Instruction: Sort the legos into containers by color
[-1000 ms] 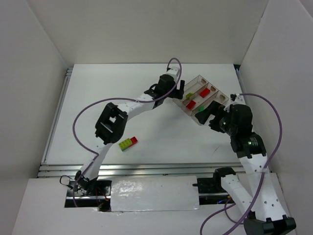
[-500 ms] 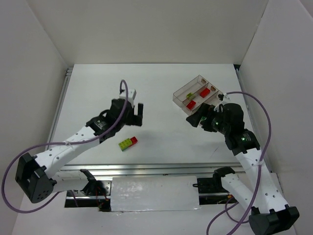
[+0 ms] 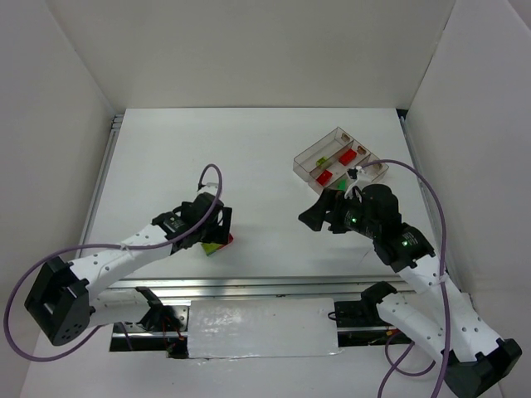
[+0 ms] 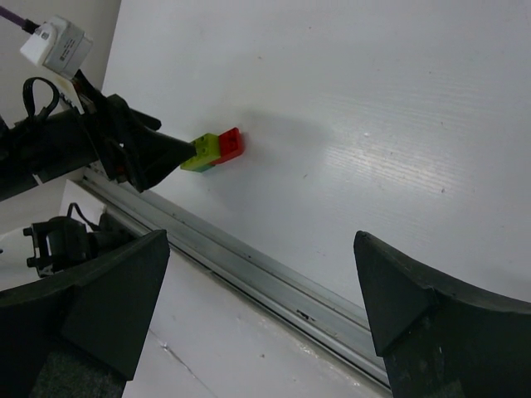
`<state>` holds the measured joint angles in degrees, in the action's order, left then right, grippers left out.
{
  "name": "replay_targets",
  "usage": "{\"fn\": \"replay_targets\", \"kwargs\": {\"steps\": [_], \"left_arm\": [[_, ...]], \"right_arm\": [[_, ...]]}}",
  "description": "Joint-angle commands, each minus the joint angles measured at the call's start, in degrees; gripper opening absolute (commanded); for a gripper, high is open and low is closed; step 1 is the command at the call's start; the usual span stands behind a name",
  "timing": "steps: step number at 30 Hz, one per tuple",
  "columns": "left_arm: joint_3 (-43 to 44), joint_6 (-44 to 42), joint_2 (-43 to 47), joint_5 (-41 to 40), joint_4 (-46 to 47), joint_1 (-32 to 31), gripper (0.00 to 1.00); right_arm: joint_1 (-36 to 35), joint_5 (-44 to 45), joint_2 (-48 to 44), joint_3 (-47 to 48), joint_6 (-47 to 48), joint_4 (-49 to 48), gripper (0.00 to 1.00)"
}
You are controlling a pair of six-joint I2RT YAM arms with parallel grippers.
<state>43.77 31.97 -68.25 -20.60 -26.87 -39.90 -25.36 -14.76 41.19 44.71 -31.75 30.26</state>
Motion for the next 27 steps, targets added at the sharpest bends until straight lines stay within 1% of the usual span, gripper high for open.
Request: {"fn": "replay_targets", "kwargs": {"steps": [1, 4, 6, 9, 10, 12, 13, 15, 17, 18, 19, 20, 21, 22, 24, 25, 26, 27], "left_arm": [[-1.8, 2.1, 1.2, 2.2, 0.9, -0.1, 0.99], [-2.4, 2.7, -0.5, 3.0, 1.3, -0.1, 0.99], [-2.7, 3.5, -2.1, 2.1, 1.2, -0.1, 0.98], [-2.8, 3.8, -3.9, 2.1, 1.7, -0.1, 0.93], [-2.9, 3.7, -4.2, 2.2, 1.8, -0.1, 0.88], [-3.3, 3.6, -4.5, 2.3, 2.4, -0.1, 0.85], [-3.4, 3.6, -4.5, 2.5, 2.5, -0.1, 0.81], [-3.6, 3.4, -5.0, 2.7, 3.1, -0.1, 0.75], [-3.5, 3.2, -6.0, 3.0, 3.3, -0.2, 0.71], [-3.5, 3.1, -6.4, 3.2, 3.5, -0.1, 0.66], [-3.5, 3.1, -6.8, 3.3, 3.7, -0.2, 0.64], [-3.4, 2.9, -7.2, 3.7, 3.8, -0.1, 0.59], [-3.3, 2.9, -7.9, 3.7, 4.1, -0.1, 0.50], [-3.3, 2.9, -8.2, 3.6, 4.3, -0.1, 0.47], [-3.1, 2.5, -9.2, 4.2, 4.8, -0.2, 0.46], [-2.7, 2.4, -9.6, 4.3, 5.0, -0.1, 0.44], [-2.4, 2.2, -10.1, 4.7, 5.0, -0.2, 0.30], [-2.0, 2.3, -10.1, 4.9, 4.8, -0.2, 0.24]], "right_arm": [[-0.6, 1.4, -0.9, -0.5, -0.6, -3.4, 1.00], [-0.7, 1.4, -0.8, 0.1, -0.8, -3.5, 1.00], [-0.7, 1.6, -0.8, 0.4, -0.7, -3.2, 1.00], [-0.7, 1.7, -0.8, 0.8, -0.6, -2.8, 1.00], [-0.8, 1.4, -0.9, 0.9, -0.5, -2.8, 1.00], [-0.7, 1.4, -0.8, 1.0, -0.5, -2.8, 1.00], [-0.7, 1.4, -0.8, 1.1, -0.5, -2.7, 1.00], [-0.7, 1.3, -0.6, 1.2, -0.6, -2.7, 1.00], [-0.7, 1.2, -0.2, 1.3, -0.5, -2.7, 1.00], [-0.7, 1.2, -0.2, 1.4, -0.5, -2.6, 0.99], [-0.9, 1.2, -0.1, 1.5, -0.6, -2.7, 1.00], [-0.7, 1.4, -0.1, 1.5, -0.5, -2.6, 1.00], [-0.7, 1.6, 0.0, 1.4, -0.5, -2.5, 1.00], [-0.9, 1.7, 0.1, 1.5, -0.5, -2.6, 1.00], [-0.7, 1.9, 0.5, 1.4, -0.4, -2.5, 1.00], [-0.7, 2.0, 0.6, 1.4, -0.3, -2.4, 1.00], [-0.7, 2.1, 1.0, 1.4, -0.2, -2.4, 1.00], [-0.7, 2.2, 1.2, 1.4, -0.3, -2.3, 1.00]]}}
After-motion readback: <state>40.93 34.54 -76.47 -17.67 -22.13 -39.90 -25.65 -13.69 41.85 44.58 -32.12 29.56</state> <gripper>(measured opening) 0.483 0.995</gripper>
